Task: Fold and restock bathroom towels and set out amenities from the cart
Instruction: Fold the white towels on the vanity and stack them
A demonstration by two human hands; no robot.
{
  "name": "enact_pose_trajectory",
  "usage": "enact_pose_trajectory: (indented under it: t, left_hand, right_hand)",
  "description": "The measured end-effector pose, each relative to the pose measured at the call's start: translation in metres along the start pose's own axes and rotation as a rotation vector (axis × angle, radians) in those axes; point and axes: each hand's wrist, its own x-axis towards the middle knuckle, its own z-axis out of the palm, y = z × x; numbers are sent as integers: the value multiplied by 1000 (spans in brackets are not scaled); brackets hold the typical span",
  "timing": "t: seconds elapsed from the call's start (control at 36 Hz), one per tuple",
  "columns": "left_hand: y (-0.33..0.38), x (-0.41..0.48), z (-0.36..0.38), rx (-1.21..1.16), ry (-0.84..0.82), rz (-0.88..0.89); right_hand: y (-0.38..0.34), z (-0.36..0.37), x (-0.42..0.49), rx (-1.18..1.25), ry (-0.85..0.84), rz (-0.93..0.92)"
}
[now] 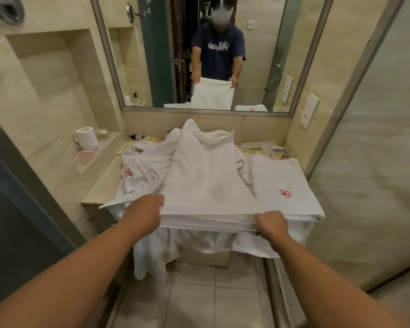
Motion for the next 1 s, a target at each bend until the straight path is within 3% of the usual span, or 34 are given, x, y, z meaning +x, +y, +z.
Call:
enact_pose_trajectory:
  t: [0.08, 0.17, 0.25, 0.36, 0.44, 0.64, 0.78, 1.0]
  left_hand:
    - [5, -6, 7, -28, 8, 31]
    - [10, -6, 11, -288, 35, -58]
    - [14, -7, 9, -516, 64, -116]
    - [29, -8, -1, -625, 90, -110]
    - [39, -5, -7, -658, 150, -113]
    - [66, 5, -25, -722, 301, -73]
    - [95, 14, -41, -972, 235, -131]
    - [114, 29, -49, -1150, 249, -239]
  right_hand:
    - [2, 8, -1, 360, -78, 172]
    - [14, 24, 3, 787, -279, 337]
    - [31, 39, -1, 901, -358, 402]
    - [42, 61, -3, 1118, -311, 540]
    - [44, 73, -7, 1153, -277, 629]
    - [38, 93, -18, 1086, -425, 670]
    - [30, 120, -12, 1181, -563, 728]
    - [14, 154, -10, 1431, -681, 744]
